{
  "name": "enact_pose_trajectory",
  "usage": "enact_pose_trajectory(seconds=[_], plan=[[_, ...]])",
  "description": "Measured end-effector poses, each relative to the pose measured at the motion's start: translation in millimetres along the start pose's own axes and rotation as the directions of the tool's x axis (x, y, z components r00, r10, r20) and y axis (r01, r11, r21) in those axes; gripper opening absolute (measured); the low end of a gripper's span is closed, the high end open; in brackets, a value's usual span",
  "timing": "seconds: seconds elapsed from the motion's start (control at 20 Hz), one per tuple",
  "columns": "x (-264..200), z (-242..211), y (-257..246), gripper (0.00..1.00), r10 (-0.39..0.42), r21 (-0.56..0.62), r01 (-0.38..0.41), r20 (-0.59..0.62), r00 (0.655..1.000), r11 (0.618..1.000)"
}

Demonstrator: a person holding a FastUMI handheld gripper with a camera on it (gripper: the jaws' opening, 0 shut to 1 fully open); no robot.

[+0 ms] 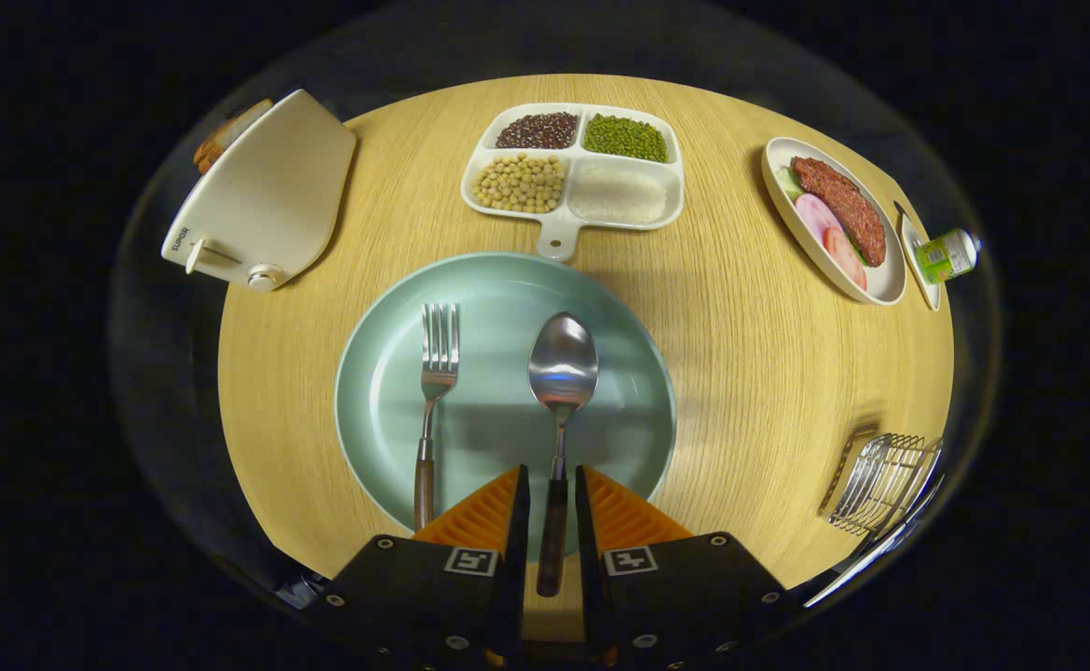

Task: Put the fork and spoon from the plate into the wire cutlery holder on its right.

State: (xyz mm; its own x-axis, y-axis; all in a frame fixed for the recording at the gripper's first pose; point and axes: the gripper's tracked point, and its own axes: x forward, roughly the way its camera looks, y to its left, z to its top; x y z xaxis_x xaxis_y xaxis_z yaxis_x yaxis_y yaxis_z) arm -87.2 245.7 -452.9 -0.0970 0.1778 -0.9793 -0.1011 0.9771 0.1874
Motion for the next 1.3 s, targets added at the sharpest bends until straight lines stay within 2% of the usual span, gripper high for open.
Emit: enact_pose_trajectory(seconds=[0.1, 0.5, 0.7, 0.95, 1.3], plan=[[6, 0, 0, 0.18, -0.003, 0.024, 0.003, -0.005, 1.000, 1.000], [9, 4, -1, 0.04, 0.040, 0.061, -0.042, 0.035, 0.999, 0.997], [-4, 10, 0, 0.03, 0.091, 0.074, -0.099, 0.108, 0.990, 0.992], [-51, 17, -17, 0.03, 0.128, 0.074, -0.148, 0.223, 0.966, 0.986], [-109, -6, -95, 0.03, 0.069, 0.127, -0.114, 0.316, 0.946, 0.985]])
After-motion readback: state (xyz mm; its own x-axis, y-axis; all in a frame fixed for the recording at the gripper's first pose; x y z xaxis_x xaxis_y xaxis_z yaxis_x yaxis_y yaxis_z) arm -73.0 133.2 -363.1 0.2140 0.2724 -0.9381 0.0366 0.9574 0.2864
